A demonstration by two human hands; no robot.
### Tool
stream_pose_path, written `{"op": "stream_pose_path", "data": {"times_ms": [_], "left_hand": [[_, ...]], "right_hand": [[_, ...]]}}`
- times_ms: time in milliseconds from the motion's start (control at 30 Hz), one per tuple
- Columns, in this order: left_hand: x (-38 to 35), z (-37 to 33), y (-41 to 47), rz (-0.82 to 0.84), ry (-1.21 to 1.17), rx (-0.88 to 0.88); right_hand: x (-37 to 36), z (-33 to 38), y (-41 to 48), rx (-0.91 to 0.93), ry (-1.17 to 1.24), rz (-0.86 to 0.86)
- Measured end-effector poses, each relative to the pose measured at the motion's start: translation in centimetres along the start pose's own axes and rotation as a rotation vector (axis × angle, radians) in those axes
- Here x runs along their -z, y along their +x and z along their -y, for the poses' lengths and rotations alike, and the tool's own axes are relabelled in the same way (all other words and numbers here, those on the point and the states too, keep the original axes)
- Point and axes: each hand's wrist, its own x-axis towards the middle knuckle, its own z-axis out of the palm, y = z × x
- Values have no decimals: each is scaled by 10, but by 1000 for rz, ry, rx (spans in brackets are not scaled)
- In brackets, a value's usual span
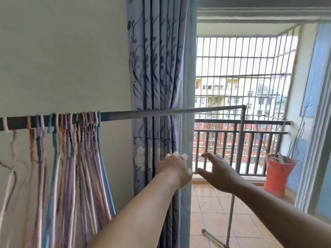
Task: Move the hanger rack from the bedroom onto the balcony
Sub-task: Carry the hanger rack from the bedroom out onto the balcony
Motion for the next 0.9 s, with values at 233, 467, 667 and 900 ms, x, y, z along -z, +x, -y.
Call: {"op": "stream_pose_path", "data": {"times_ms": [233, 467, 667, 900], "left_hand": [[-34, 5, 83, -4, 128, -1], [-74, -24, 200, -1, 86, -40], [-102, -46, 273, -15, 44, -76], [-102, -54, 317, -107, 106, -256]], "right_hand": [[-36, -52, 92, 36, 65, -1], [-28, -137, 196, 2, 94, -7], [-20, -180, 255, 8, 93, -26], [5, -204, 276, 2, 45, -37]]}}
